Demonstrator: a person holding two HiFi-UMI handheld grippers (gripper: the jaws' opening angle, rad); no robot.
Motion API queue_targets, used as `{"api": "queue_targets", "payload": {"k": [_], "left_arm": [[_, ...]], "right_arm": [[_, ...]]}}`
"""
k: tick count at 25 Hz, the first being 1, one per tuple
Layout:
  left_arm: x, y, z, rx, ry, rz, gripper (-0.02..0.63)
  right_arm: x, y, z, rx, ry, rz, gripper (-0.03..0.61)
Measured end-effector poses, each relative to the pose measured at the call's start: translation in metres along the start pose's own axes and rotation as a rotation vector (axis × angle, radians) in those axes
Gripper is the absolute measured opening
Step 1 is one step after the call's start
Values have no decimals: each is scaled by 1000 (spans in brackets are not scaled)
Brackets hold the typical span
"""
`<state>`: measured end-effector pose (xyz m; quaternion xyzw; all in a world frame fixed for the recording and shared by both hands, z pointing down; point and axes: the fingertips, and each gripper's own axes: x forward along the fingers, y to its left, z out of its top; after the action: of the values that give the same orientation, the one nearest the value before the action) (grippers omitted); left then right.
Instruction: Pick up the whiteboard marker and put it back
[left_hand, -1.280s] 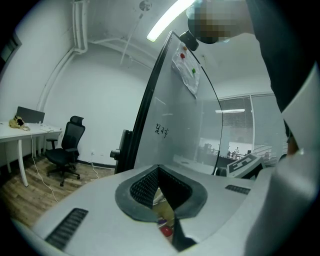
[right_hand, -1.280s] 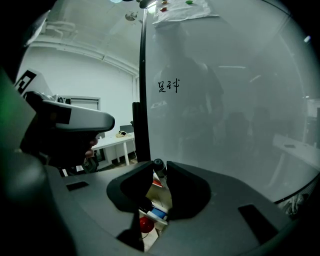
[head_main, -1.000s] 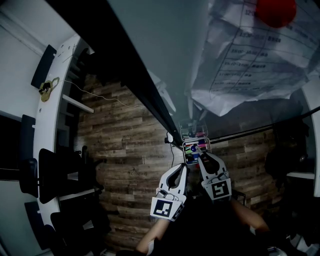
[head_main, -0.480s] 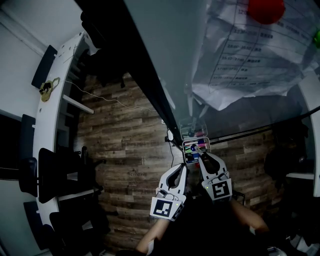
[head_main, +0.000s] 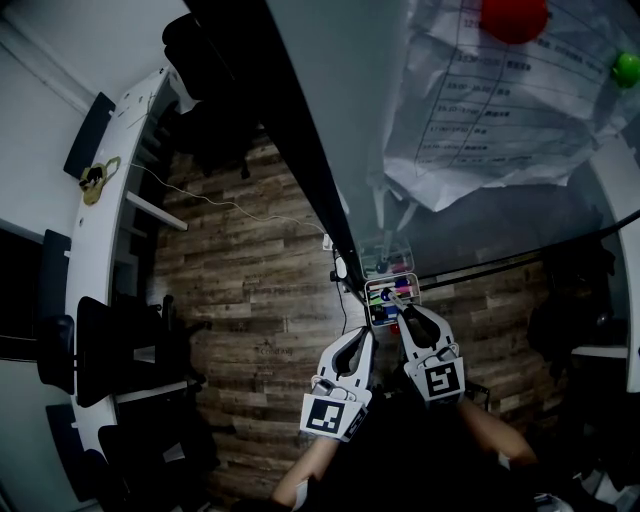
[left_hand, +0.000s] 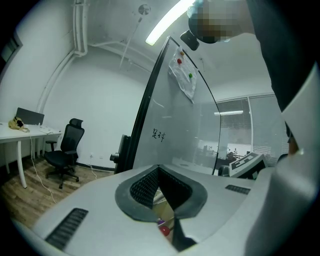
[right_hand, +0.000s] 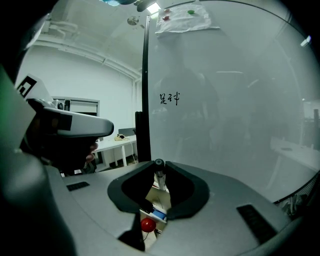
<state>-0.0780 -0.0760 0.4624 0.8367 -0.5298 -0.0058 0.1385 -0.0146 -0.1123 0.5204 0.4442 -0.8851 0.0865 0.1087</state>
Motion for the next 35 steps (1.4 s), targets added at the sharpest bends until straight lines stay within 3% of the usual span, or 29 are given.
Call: {"api": "queue_targets", "payload": {"k": [26,35], "left_arm": [[-14,-7,6,29,-12,-8,8],[-18,-9,9,28,-28,-3,8]], "right_arm": [[-18,5,12,-15,-52,-21,78],[-26,3,13,-40,-24,-38,78]]}}
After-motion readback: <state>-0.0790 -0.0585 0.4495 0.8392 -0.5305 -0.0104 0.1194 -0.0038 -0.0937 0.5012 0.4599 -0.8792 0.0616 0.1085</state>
